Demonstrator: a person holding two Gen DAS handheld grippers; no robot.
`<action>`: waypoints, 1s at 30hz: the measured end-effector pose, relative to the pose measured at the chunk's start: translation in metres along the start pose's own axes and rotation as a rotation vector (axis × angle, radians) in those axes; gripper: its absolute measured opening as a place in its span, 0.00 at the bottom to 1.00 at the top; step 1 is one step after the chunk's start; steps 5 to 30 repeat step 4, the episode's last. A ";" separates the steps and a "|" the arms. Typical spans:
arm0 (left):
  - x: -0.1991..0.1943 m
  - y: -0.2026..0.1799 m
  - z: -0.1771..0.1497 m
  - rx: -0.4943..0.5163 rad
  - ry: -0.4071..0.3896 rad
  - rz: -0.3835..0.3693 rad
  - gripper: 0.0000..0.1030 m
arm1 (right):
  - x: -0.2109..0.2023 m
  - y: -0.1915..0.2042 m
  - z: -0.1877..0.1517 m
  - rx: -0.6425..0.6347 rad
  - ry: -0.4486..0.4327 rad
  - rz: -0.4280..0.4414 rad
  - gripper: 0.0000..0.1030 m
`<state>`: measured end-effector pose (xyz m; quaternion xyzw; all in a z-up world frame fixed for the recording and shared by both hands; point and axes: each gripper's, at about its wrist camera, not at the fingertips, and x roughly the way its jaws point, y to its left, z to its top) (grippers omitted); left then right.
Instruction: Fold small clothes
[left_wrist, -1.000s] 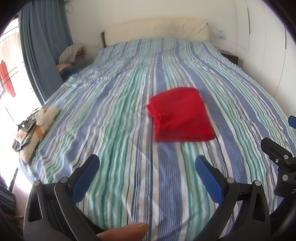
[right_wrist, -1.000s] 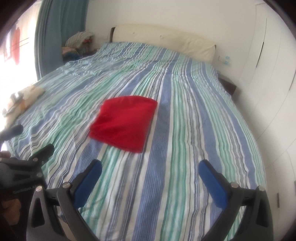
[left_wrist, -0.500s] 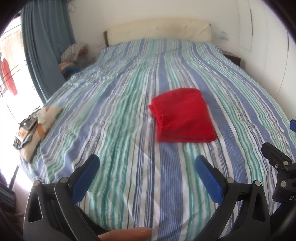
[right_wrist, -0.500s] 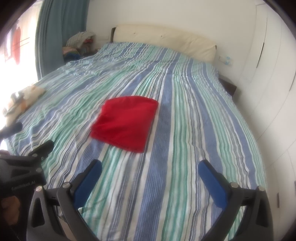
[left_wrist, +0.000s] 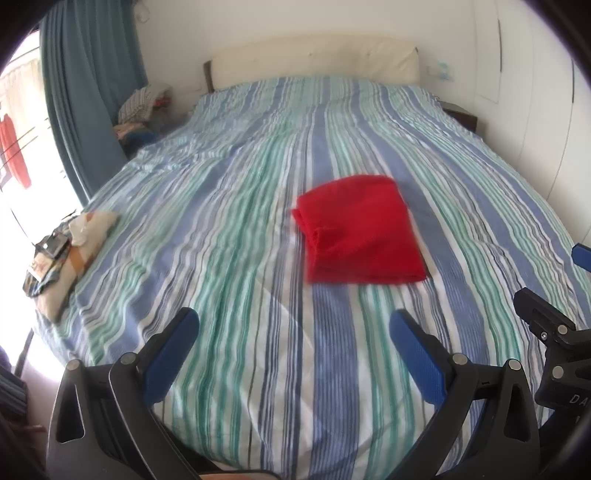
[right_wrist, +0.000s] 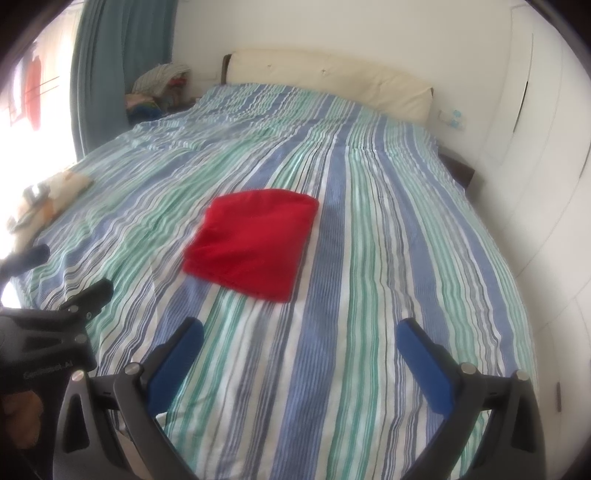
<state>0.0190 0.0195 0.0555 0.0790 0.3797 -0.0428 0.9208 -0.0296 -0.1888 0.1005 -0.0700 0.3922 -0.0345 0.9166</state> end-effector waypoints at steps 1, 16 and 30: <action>-0.001 -0.001 0.000 0.001 -0.003 0.003 1.00 | 0.000 0.000 0.000 0.000 0.000 0.000 1.00; -0.002 -0.001 0.000 0.004 -0.006 0.007 1.00 | 0.000 0.000 -0.001 0.001 0.000 0.001 1.00; -0.002 -0.001 0.000 0.004 -0.006 0.007 1.00 | 0.000 0.000 -0.001 0.001 0.000 0.001 1.00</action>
